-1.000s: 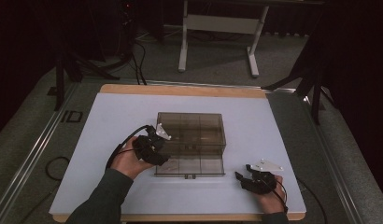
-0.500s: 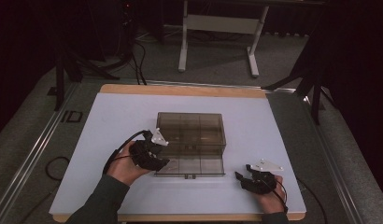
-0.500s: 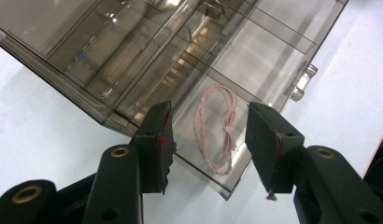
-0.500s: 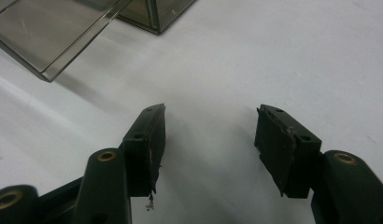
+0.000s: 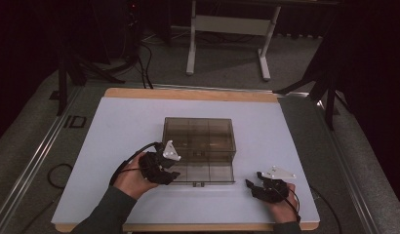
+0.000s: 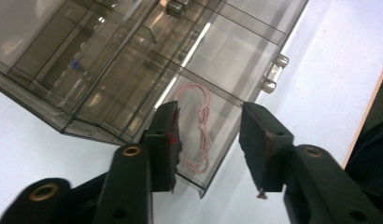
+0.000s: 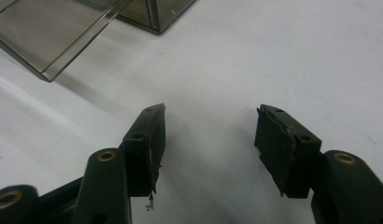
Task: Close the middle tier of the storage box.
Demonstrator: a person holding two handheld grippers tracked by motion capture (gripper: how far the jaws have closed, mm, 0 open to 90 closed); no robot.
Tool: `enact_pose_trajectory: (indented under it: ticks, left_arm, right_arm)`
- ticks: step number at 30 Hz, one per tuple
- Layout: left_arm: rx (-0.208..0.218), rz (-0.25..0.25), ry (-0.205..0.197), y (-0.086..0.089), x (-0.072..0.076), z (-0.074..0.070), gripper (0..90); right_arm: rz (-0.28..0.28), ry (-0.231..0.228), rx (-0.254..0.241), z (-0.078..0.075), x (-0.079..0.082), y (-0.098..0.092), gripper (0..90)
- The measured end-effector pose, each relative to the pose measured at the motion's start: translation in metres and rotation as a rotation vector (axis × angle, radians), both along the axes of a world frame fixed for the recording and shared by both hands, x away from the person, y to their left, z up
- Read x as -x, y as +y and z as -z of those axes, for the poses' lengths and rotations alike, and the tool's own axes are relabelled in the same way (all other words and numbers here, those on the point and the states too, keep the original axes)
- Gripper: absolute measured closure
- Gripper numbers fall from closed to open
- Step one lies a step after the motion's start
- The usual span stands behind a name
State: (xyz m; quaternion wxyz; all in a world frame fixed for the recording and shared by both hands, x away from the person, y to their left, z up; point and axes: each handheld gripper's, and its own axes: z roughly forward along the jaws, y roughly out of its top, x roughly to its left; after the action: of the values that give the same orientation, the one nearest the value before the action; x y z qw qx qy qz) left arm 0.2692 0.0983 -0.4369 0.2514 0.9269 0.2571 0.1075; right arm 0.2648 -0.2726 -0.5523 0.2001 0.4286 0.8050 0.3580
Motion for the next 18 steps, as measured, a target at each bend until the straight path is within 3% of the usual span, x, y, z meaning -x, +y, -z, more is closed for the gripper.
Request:
enact_pose_trajectory:
  ticks: [13, 18]
  left_arm:
    - [-0.04, 0.078, 0.007, -0.011, 0.01, 0.002, 82.1]
    - [-0.033, 0.086, 0.003, -0.015, 0.013, 0.003, 89.7]
  right_arm:
    - [0.001, 0.0, 0.0, 0.0, 0.0, 0.0, 42.6]
    - [0.001, 0.0, 0.001, 0.0, 0.0, 0.0, 42.6]
